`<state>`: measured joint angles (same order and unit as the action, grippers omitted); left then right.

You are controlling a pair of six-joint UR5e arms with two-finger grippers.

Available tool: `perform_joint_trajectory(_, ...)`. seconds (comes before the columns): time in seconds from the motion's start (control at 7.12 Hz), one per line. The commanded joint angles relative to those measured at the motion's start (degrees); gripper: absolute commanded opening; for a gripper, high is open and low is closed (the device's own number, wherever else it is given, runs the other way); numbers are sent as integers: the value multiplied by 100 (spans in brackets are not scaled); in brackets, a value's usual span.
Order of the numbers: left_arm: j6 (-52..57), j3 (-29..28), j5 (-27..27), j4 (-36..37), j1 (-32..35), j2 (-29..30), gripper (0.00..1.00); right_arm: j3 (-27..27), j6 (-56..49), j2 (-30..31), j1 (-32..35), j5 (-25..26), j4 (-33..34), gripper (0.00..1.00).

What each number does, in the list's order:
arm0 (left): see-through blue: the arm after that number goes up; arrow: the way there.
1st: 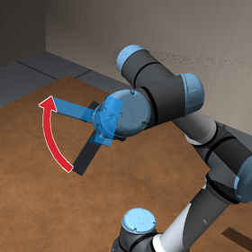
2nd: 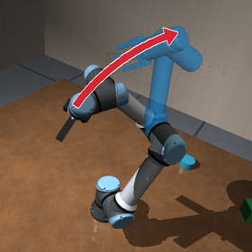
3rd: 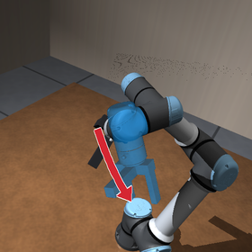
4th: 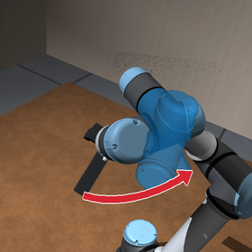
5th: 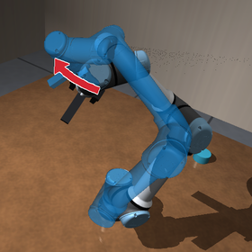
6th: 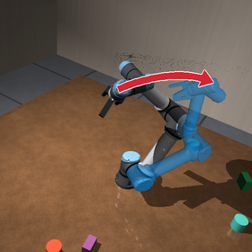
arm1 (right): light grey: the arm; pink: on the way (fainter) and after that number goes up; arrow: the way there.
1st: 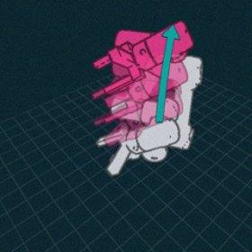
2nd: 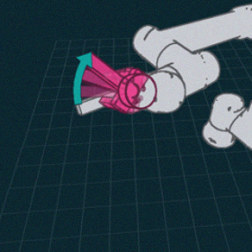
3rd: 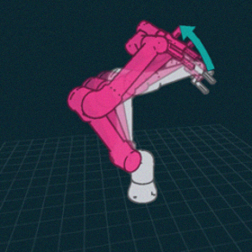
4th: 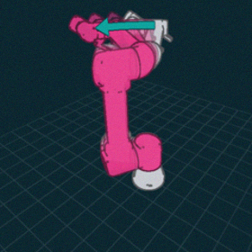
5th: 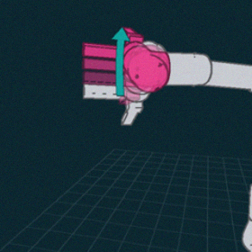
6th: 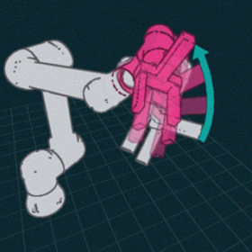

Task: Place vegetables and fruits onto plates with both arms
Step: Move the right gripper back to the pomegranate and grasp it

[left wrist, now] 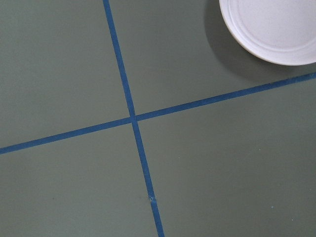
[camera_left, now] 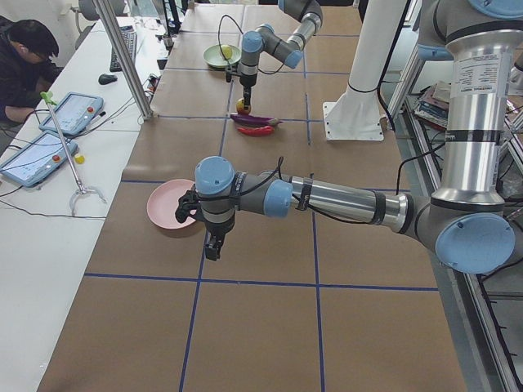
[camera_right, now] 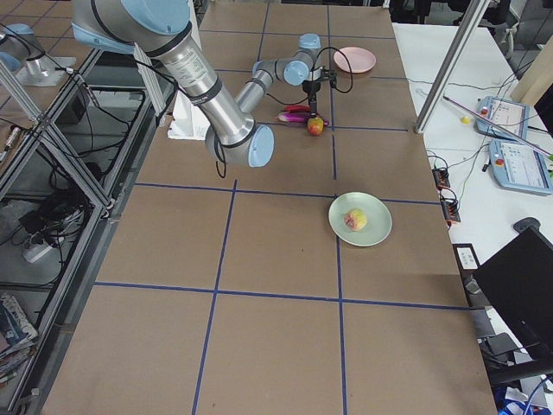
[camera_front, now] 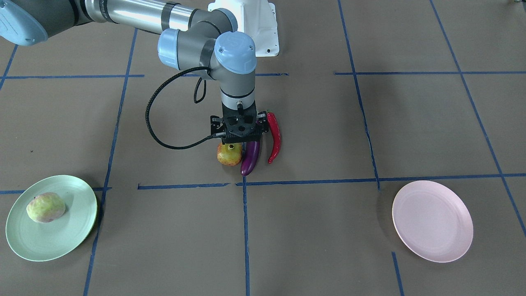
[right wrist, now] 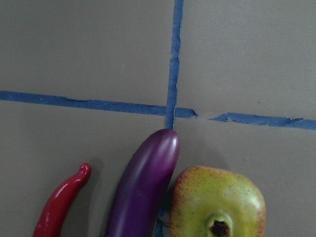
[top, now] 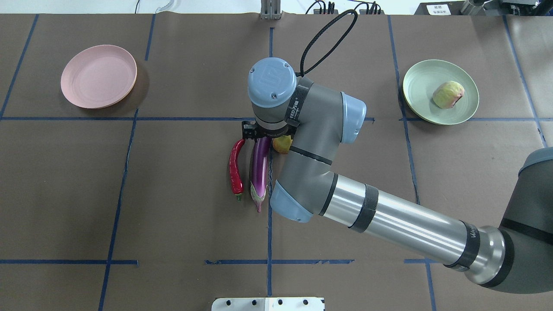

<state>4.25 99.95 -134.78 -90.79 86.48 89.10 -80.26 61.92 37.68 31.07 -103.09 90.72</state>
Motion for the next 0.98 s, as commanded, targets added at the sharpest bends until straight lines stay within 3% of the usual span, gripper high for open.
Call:
perform_joint_trajectory(0.0, 5, -2, 4, 0, 0, -7, 100, 89, -450, 20, -5, 105, 42, 100)
perform_joint_trajectory(0.84, 5, -2, 4, 0, 0, -33, 100, 238, -698, 91, -75, 211, 209, 100)
